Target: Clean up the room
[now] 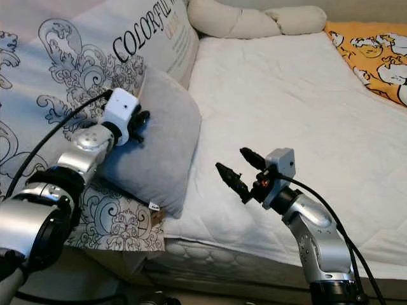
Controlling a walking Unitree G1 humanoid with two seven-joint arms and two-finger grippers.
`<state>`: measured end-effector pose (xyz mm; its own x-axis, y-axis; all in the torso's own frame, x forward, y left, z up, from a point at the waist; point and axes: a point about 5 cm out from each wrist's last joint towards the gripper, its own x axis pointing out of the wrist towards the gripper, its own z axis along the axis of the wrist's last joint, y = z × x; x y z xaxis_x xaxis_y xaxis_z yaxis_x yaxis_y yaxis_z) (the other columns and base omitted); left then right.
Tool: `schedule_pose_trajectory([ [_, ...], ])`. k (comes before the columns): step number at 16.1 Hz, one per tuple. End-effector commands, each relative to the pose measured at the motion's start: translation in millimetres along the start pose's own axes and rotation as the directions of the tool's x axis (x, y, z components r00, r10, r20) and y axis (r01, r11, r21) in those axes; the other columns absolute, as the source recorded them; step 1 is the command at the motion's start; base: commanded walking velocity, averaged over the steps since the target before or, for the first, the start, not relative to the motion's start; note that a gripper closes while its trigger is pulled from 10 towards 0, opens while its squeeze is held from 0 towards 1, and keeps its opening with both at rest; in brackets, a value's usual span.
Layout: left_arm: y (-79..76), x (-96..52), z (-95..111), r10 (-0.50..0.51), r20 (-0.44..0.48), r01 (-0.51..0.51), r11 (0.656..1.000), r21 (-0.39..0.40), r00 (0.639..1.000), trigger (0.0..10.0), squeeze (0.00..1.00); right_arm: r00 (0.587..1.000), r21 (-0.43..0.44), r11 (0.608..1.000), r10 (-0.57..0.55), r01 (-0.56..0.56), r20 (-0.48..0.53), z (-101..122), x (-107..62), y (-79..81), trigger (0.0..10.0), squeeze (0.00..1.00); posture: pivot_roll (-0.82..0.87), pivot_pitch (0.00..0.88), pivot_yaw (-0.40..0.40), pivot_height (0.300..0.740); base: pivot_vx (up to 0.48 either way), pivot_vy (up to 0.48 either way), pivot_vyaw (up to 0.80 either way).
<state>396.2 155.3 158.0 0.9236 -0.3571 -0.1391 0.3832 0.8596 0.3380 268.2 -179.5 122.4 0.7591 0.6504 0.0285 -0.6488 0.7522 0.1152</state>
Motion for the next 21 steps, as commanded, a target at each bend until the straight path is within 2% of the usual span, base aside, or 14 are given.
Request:
schedule_pose_trajectory([
  [1, 4.8, -3.6, 5.6, -0.01, 0.077, 0.013, 0.999, -0.041, 0.997, 10.0, 1.0, 0.997, -0.021, 0.998, -0.053, 0.055, 0.05, 6.3, -1.0, -1.3, 10.0, 1.0, -0.04, 0.0, 0.145, 0.74, 0.0, 0.0, 0.0],
  [3, 3.3, -6.8, 8.2, -0.024, 0.133, 0.028, 0.999, -0.028, 0.991, 10.0, 1.0, 0.988, 0.013, 0.992, -0.126, 0.125, 0.092, 8.6, -2.4, -5.0, 10.0, 1.0, -0.03, 0.0, 0.131, 0.74, 0.0, 0.0, 0.0],
  [5, -1.8, -19.9, 12.2, -0.005, 0.256, 0.046, 0.987, -0.153, 0.967, 10.0, 1.0, 0.961, 0.026, 0.967, -0.255, 0.253, 0.11, 6.9, -3.8, -7.7, 10.0, 1.0, -0.03, 0.0, 0.115, 0.74, 0.0, 0.0, 0.0],
  [6, -3.6, -26.3, 12.6, 0.005, 0.278, 0.044, 0.985, -0.168, 0.961, 10.0, 1.0, 0.946, 0.038, 0.953, -0.304, 0.301, 0.113, 6.7, -4.4, -8.9, 10.0, 1.0, -0.03, 0.0, 0.115, 0.74, 0.0, 0.0, 0.0],
  [7, -10.9, -43.8, 8.9, 0.043, 0.3, 0.027, 0.974, -0.224, 0.953, 10.0, 1.0, 0.911, 0.081, 0.917, -0.397, 0.39, 0.11, 3.3, -7.0, -8.2, 10.0, 0.0, -0.02, 0.0, 0.096, 0.74, 0.0, 0.0, 0.0],
  [9, -17.8, -60.4, -1.5, 0.098, 0.276, -0.018, 0.96, -0.28, 0.956, 10.0, 1.0, 0.888, 0.11, 0.891, -0.451, 0.44, 0.096, -2.1, -9.3, -2.8, 10.0, 0.0, -0.01, 0.0, 0.079, 0.74, 0.0, -0.392, 0.0],
  [10, -23.9, -75.9, -22.0, 0.153, 0.204, -0.091, 0.955, -0.282, 0.967, 10.0, 0.98, 0.823, 0.14, 0.818, -0.567, 0.558, 0.031, -14.5, -11.8, -3.4, 10.0, 0.0, 0.02, 0.0, 0.041, 0.74, 0.0, -0.48, 0.0],
  [11, -24.9, -80.2, -28.1, 0.166, 0.181, -0.114, 0.956, -0.271, 0.969, 10.0, 0.98, 0.808, 0.12, 0.802, -0.59, 0.585, 0.002, -20.0, -11.5, -4.0, 10.0, 0.0, 0.02, 0.0, 0.029, 0.74, 0.0, -0.48, 0.0],
  [14, -25.0, -94.9, -36.2, 0.212, 0.122, -0.169, 0.943, -0.287, 0.97, 10.0, 0.98, 0.8, 0.043, 0.799, -0.598, 0.599, -0.038, -27.4, -9.0, 0.8, 10.0, 0.0, 0.02, 0.0, 0.026, 0.74, 0.0, -0.48, 0.0],
  [16, -19.9, -102.2, -43.7, 0.245, 0.06, -0.218, 0.931, -0.292, 0.968, 10.0, 0.98, 0.778, -0.025, 0.78, -0.626, 0.626, -0.056, -29.5, -7.7, 0.1, 10.0, 0.0, 0.0, 0.0, 0.04, 0.74, 0.0, -0.48, 0.0],
  [18, -15.0, -109.3, -54.4, 0.289, -0.004, -0.279, 0.918, -0.283, 0.957, 10.0, 0.98, 0.787, 0.015, 0.787, -0.617, 0.617, -0.007, -15.5, 8.1, -6.3, 10.0, 0.0, 0.02, 0.0, 0.021, 0.74, 0.0, -0.48, 0.0],
  [20, -13.8, -114.2, -62.7, 0.312, -0.045, -0.311, 0.906, -0.287, 0.949, 10.0, 0.98, 0.786, 0.0, 0.786, -0.618, 0.618, -0.011, -15.6, 14.8, -8.6, 10.0, 0.0, 0.04, 0.0, -0.002, 0.74, 0.0, -0.48, 0.0],
  [21, -13.2, -115.5, -67.2, 0.322, -0.071, -0.33, 0.907, -0.26, 0.944, 10.0, 0.98, 0.789, -0.011, 0.789, -0.614, 0.614, -0.015, -16.6, 19.4, -8.1, 10.0, 0.0, 0.06, 0.0, -0.011, 0.74, 0.0, -0.48, 0.0],
])
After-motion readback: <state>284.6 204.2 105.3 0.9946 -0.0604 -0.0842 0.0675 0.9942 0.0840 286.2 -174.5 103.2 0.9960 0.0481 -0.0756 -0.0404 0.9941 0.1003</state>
